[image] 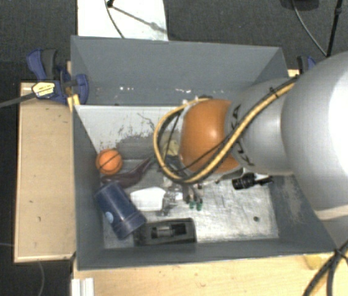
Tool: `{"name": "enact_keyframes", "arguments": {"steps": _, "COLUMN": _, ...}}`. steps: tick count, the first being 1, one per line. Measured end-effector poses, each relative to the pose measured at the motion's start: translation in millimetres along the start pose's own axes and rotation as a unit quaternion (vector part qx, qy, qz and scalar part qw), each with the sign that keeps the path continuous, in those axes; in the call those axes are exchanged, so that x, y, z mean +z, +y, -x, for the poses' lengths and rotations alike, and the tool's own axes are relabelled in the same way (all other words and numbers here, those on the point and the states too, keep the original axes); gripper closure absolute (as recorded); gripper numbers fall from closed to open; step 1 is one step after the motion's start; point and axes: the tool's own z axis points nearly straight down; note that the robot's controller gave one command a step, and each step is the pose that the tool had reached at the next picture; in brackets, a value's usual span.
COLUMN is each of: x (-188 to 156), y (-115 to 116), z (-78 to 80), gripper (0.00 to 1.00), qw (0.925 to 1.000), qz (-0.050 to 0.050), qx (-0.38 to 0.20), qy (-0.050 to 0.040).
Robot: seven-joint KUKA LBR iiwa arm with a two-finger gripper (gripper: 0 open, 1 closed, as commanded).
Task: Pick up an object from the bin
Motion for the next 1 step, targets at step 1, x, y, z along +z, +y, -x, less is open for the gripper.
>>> {"name": "enact_keyframes", "arguments": {"steps": 1, "x": 0.0, "y": 0.0, "z": 0.0, "gripper": 1.0, "qw": 1.0, "qz": 0.0, "qx": 0.0, "qy": 0.0}}
